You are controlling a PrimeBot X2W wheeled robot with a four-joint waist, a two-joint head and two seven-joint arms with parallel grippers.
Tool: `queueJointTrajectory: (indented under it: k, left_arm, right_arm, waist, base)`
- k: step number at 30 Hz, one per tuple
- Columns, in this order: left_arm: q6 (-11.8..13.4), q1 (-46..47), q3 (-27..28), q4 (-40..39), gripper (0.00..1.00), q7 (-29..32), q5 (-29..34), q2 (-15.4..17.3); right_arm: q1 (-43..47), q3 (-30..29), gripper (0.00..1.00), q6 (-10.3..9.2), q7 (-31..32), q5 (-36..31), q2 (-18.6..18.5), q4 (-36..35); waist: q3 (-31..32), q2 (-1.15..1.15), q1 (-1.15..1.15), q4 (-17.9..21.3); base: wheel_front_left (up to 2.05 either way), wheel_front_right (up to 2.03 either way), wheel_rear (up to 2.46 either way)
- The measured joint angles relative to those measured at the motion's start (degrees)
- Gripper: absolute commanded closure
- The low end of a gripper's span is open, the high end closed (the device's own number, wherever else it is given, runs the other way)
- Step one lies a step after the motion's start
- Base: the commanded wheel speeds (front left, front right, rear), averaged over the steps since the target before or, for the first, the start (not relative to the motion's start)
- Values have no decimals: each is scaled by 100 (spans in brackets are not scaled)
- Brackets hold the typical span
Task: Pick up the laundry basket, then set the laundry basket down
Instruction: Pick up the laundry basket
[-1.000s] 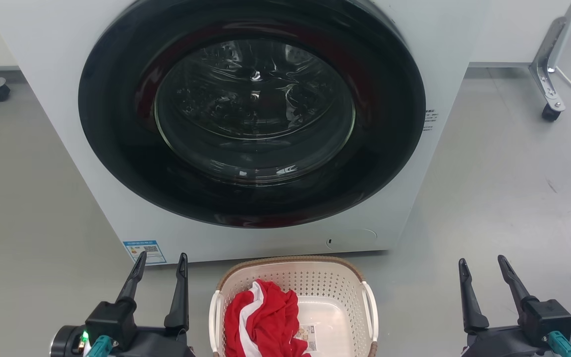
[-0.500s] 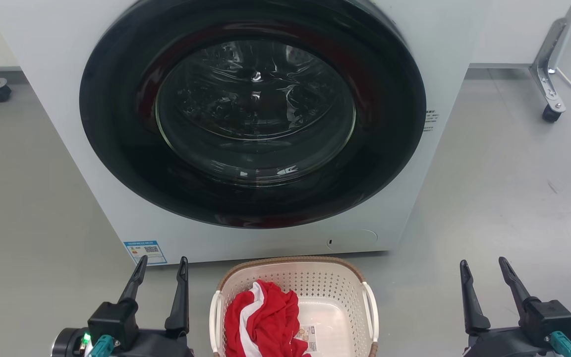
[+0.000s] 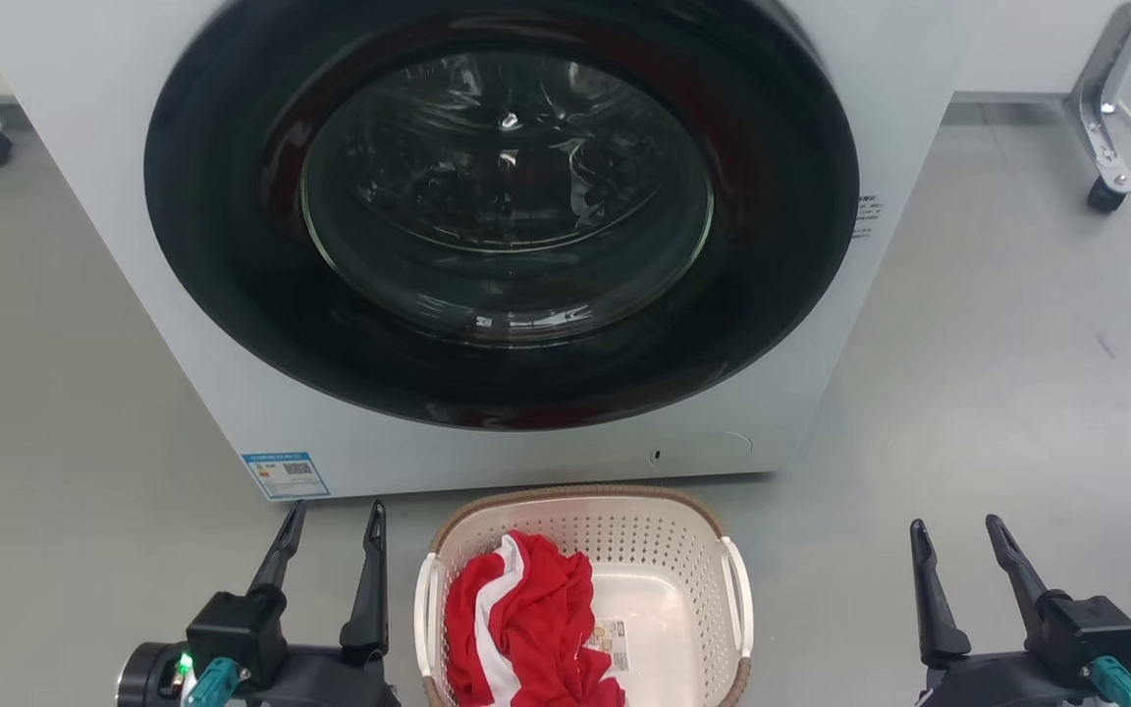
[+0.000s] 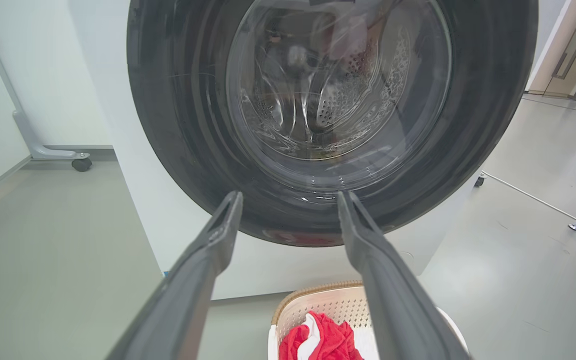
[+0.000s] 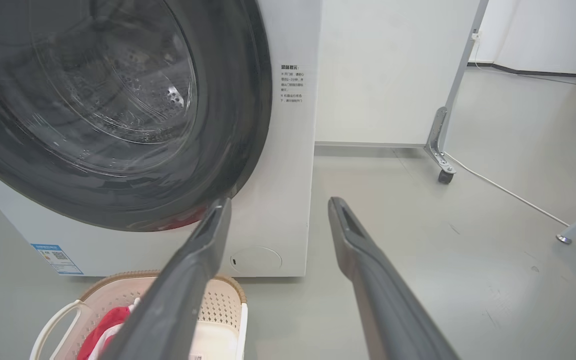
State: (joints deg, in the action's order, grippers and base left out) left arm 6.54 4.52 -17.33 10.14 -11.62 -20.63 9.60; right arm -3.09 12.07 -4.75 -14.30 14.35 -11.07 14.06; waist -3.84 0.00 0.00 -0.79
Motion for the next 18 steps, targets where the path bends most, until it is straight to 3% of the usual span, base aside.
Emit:
queueJointTrajectory:
  k: [18]
  left_arm:
    - [-244, 725, -166, 545, 0, 324, -98, -145]
  right_arm:
    - [-688, 25, 0, 129, 62, 76, 49, 415]
  waist:
    - [-1091, 0, 1, -60]
  base:
    - [0, 0, 0]
